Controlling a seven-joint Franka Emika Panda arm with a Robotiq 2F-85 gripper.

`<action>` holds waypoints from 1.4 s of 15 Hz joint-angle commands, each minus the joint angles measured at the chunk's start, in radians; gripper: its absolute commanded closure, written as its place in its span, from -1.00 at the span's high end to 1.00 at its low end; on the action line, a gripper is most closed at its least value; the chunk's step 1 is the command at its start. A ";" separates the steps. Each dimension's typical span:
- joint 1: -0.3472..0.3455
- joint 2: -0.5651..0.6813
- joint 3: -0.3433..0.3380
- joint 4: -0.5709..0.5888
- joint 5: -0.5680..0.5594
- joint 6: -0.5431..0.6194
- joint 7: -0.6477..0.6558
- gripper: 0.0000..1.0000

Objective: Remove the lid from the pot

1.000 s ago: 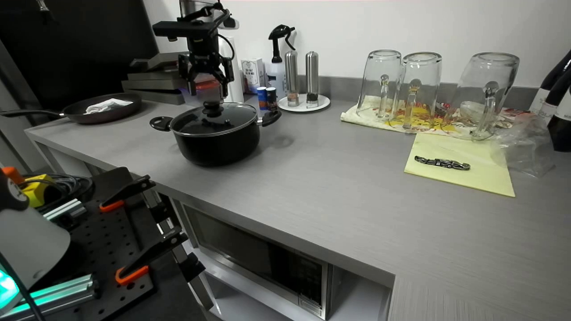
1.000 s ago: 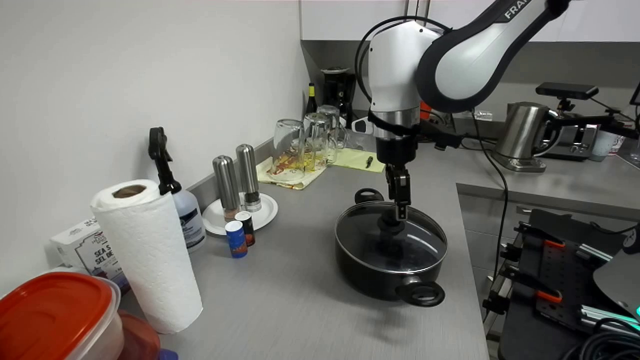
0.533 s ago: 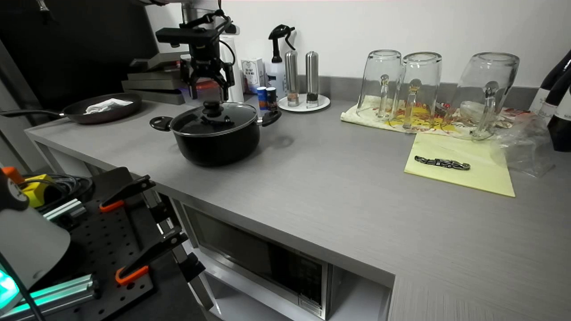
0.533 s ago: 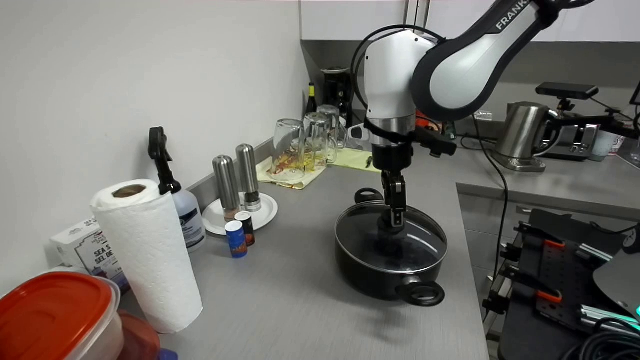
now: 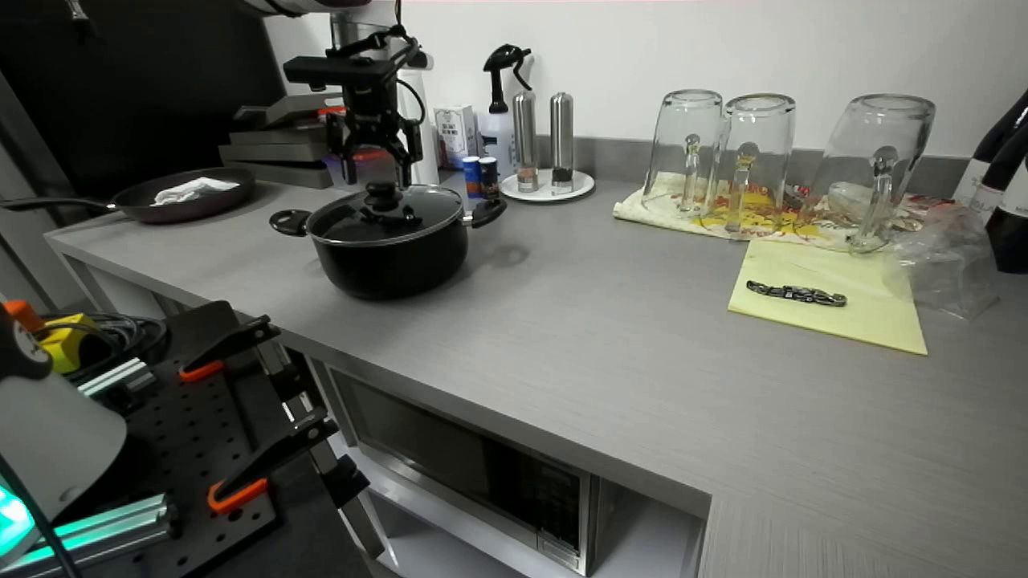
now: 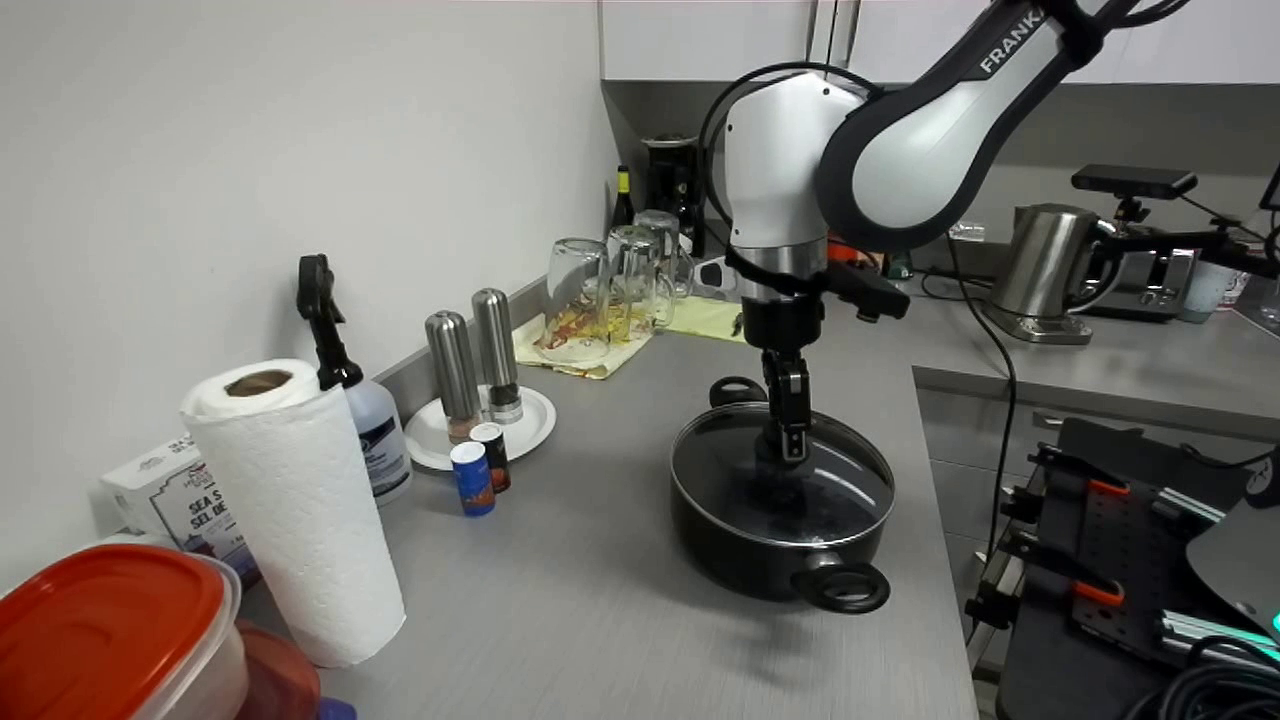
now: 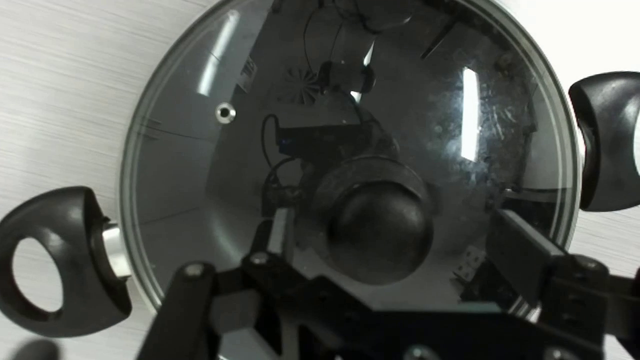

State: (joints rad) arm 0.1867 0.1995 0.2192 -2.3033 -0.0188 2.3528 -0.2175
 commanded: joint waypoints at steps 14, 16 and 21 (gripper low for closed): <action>-0.010 -0.047 -0.001 0.013 0.000 -0.011 -0.018 -0.50; -0.012 -0.071 -0.007 0.010 -0.011 -0.017 -0.010 -0.50; -0.037 -0.119 -0.040 0.010 -0.017 -0.019 -0.002 -0.50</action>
State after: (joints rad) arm 0.1657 0.1344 0.1978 -2.2893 -0.0293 2.3519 -0.2192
